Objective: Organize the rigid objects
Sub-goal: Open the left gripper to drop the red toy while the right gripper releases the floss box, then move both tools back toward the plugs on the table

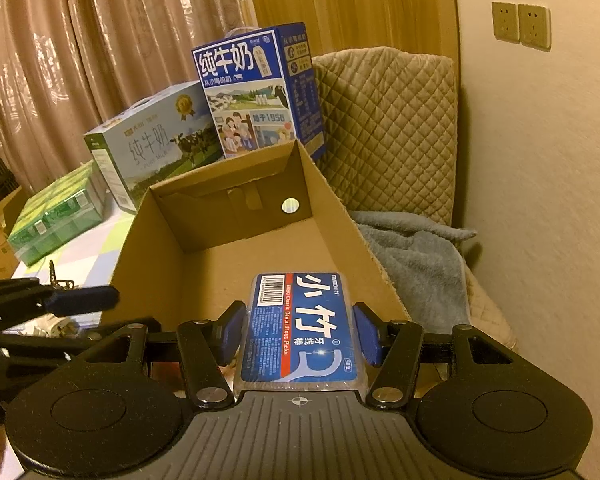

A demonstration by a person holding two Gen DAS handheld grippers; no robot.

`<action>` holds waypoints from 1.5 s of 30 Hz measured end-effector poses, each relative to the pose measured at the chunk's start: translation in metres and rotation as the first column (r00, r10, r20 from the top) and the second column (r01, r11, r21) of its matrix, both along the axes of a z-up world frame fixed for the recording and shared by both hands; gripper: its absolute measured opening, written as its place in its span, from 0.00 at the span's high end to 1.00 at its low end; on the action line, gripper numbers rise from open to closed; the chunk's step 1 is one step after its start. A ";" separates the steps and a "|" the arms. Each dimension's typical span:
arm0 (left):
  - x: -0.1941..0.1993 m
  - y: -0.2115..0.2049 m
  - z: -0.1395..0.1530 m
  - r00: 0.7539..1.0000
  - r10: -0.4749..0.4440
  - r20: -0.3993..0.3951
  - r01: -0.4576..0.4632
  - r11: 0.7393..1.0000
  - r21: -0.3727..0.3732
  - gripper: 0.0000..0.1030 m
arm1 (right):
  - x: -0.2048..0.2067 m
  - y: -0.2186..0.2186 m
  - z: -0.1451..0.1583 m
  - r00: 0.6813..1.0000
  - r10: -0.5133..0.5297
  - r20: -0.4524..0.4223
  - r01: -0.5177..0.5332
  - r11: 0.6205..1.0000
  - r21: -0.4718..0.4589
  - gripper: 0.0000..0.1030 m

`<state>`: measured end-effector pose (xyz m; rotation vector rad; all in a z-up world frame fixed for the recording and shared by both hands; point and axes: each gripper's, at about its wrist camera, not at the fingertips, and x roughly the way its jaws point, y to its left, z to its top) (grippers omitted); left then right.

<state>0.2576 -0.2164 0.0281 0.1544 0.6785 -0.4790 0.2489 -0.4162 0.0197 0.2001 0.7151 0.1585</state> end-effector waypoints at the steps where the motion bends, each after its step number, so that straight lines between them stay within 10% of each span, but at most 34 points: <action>1: 0.000 0.003 0.001 1.000 0.006 0.001 -0.006 1.000 -0.001 0.55 | -0.001 0.000 0.001 1.000 0.000 0.001 0.000 1.000 0.000 0.47; 24: -0.016 0.028 0.014 0.998 0.054 0.026 -0.053 0.998 -0.027 0.53 | -0.003 0.004 0.004 0.999 -0.007 0.035 0.007 1.000 0.016 0.42; 45: -0.068 0.093 0.052 0.986 0.143 0.081 -0.140 0.990 -0.031 0.48 | -0.053 0.047 0.068 0.993 0.039 0.108 -0.039 0.999 -0.007 0.32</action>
